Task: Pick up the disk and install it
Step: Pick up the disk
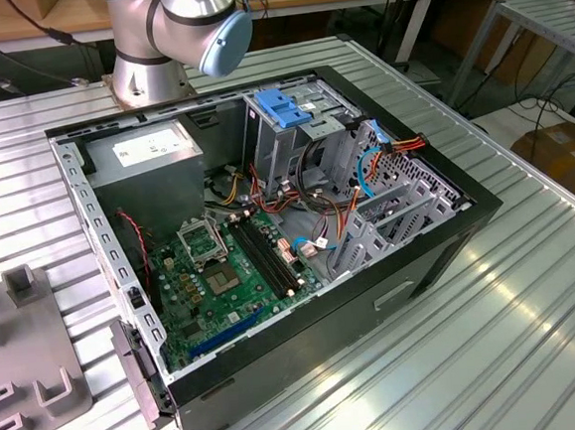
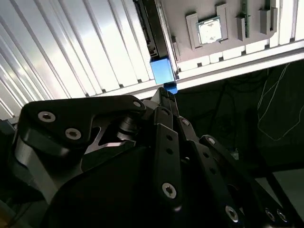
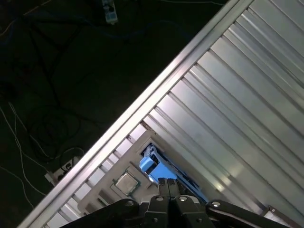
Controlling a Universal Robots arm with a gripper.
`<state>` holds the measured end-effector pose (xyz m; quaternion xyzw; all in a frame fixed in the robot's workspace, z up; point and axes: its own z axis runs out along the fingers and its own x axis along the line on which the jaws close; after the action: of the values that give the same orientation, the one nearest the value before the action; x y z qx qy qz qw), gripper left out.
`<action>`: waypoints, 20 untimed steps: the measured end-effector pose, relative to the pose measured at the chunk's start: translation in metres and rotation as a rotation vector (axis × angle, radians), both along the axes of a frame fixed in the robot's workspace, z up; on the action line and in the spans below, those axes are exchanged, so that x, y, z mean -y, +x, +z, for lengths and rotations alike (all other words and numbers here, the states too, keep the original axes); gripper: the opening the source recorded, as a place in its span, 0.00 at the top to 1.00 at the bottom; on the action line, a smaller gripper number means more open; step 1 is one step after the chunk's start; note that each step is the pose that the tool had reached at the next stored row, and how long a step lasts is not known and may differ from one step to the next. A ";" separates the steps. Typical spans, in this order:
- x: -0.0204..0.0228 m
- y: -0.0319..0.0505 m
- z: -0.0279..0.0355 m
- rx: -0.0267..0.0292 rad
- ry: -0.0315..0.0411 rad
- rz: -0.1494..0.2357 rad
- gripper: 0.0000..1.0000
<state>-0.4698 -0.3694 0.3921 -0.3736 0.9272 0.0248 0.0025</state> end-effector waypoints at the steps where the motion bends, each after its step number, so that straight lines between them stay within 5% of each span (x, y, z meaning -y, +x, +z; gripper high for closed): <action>1: 0.0000 0.0000 -0.0001 0.0000 0.0000 0.018 0.89; 15: 0.0000 0.0000 -0.0001 0.0000 0.0000 0.234 0.89; 20: 0.0000 0.0000 -0.0001 0.0000 0.0000 0.344 0.89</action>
<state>-0.4698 -0.3695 0.3920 -0.5269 0.8496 0.0249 -0.0018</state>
